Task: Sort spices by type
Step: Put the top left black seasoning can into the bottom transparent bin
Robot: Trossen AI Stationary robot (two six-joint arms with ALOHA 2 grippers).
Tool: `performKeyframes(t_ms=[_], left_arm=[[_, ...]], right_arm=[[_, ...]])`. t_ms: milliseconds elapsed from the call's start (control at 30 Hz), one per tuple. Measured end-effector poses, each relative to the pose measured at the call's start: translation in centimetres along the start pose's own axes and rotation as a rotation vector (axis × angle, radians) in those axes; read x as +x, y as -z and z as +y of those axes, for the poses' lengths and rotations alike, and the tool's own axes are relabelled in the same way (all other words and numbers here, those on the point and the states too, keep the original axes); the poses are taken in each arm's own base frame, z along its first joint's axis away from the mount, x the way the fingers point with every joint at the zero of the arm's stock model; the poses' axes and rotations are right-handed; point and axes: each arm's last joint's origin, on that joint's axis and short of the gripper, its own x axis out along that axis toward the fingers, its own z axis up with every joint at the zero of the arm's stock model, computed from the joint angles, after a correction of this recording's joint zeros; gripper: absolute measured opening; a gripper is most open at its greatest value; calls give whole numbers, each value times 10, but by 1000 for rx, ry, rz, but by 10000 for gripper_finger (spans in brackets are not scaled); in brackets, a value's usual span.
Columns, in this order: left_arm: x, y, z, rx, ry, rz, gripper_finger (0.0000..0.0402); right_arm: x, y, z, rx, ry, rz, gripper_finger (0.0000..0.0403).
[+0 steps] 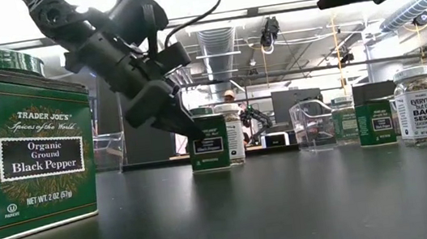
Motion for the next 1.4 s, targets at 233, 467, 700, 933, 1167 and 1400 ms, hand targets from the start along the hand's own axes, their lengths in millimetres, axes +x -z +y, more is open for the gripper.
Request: performKeyframes(t_ms=[233, 467, 700, 933, 1167, 1400], left_arm=[[-27, -16, -5, -52, 52, -87, 107], [-93, -43, -23, -127, 153, -279, 107], [-146, -44, -42, -296, 295, -318, 107], [-191, -46, -70, -293, 432, -275, 107], [-248, -53, -81, -515, 262, 38, 107], [-286, -40, -110, -859, 37, 188, 107]], right_arm=[[0, 0, 0, -18, 1, 3, 203], [1, -1, -1, -58, 7, -4, 203], [4, -8, -2, -98, 17, -47, 203], [6, -10, -3, -127, 16, -58, 203], [11, -12, -6, -126, 18, -53, 203], [12, -13, -8, -117, 26, -53, 203]])
